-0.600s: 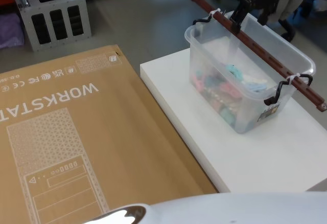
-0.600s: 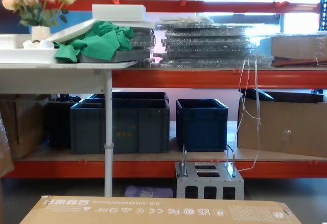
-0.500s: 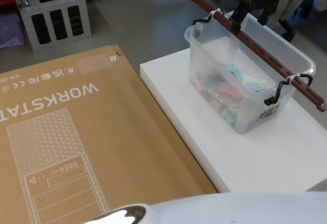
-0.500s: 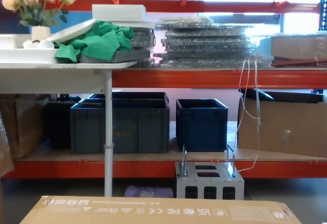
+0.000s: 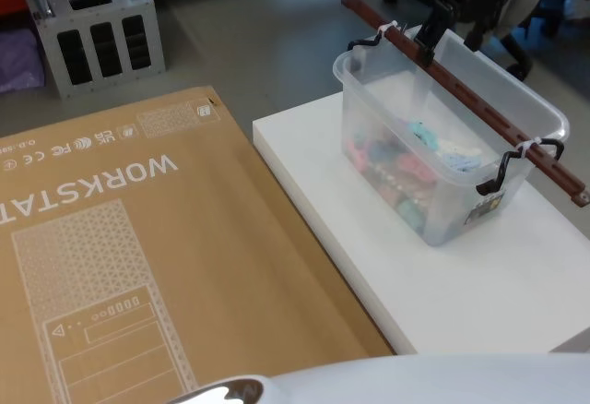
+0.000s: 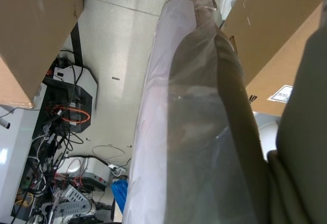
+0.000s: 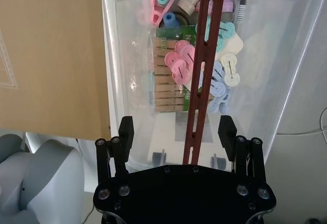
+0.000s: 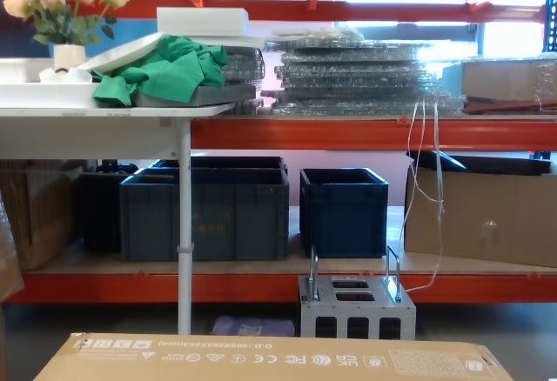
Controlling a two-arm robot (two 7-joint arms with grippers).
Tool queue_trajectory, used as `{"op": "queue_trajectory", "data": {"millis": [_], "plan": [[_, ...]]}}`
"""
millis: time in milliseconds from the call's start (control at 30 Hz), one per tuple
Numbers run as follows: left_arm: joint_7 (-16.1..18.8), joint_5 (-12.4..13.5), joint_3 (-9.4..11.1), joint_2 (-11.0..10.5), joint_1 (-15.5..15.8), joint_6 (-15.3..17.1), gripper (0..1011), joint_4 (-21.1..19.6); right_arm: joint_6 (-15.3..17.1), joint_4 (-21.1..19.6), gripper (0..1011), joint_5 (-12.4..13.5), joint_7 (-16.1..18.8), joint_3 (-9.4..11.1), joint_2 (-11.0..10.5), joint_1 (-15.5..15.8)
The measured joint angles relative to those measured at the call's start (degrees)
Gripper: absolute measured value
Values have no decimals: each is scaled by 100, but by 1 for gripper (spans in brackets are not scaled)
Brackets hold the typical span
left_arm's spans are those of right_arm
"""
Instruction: Use one hand to grasp the basket and place it at the designated location.
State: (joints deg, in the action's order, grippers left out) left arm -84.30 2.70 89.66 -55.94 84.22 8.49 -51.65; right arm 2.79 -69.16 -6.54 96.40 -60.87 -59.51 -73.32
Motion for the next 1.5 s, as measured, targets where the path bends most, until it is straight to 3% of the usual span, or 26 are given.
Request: {"op": "queue_trajectory", "data": {"millis": [800, 1267, 1500], "plan": [[0, 0, 0, 0, 0, 0, 0, 0, -66, 98, 1000, -54, -71, -2, -48, 108], [0, 0, 0, 0, 0, 0, 0, 0, -93, 523, 1000, -129, -12, -56, 139, 103], [0, -1, 0, 0, 0, 0, 0, 0, -210, 772, 1000, -163, 33, -135, 334, 56]]}}
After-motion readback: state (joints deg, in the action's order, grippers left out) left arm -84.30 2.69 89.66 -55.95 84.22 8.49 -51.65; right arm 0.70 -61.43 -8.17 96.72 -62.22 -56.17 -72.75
